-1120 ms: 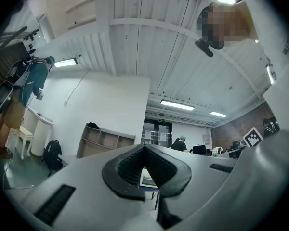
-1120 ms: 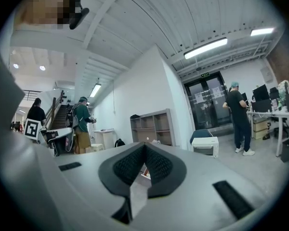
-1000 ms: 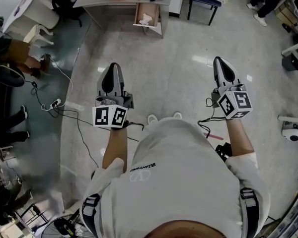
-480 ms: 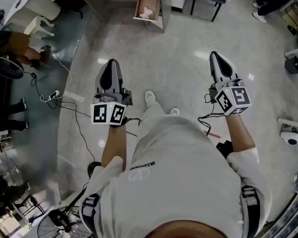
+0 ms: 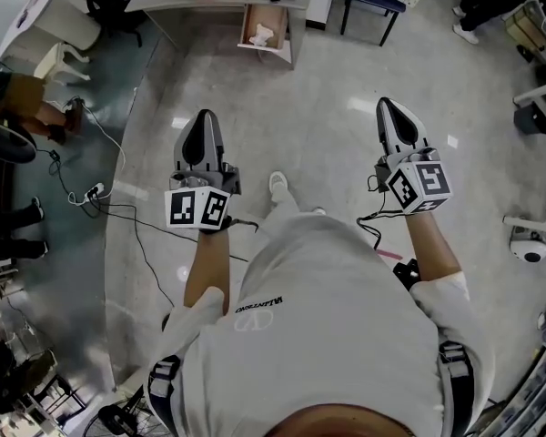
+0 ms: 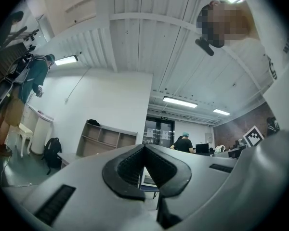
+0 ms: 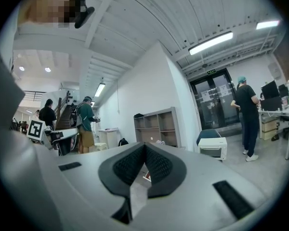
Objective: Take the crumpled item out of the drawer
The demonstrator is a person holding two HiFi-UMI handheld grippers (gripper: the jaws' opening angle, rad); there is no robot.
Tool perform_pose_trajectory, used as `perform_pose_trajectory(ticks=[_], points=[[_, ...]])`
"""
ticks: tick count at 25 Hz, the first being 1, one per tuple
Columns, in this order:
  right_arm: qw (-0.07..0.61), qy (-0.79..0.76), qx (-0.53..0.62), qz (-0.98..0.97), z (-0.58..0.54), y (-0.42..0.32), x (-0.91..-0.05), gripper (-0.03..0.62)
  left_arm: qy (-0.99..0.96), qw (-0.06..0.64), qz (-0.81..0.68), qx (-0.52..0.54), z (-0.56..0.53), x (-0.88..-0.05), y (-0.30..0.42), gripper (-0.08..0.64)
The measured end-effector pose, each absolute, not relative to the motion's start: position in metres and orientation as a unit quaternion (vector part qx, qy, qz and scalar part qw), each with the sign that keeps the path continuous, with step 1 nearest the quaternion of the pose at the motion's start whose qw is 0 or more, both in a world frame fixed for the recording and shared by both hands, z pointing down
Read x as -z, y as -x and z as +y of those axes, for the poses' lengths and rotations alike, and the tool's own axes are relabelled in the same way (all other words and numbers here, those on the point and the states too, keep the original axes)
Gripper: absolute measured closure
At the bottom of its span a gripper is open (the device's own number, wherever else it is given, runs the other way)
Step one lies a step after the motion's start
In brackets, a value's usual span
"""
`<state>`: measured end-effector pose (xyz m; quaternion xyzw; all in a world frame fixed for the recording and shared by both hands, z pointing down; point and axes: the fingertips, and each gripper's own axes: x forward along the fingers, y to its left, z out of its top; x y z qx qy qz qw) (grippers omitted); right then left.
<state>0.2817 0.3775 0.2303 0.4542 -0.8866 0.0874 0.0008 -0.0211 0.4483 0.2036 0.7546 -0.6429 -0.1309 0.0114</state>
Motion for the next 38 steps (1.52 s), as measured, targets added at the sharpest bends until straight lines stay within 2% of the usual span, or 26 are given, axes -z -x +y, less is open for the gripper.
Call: perform_pose_trajectory(ticks=[26,38], points=[[0.015,-0.472,-0.086,-0.878,0.249,-0.118,-0.236,0.591,-0.786,0.038,-0.602,0.133,0.299,-0.232,0.153,0.558],[0.023,-0.469,-0.09,-0.878,0.22,-0.107,-0.243,0.591,-0.797,0.056,-0.59,0.119,0.268,-0.249,0.155,0.558]])
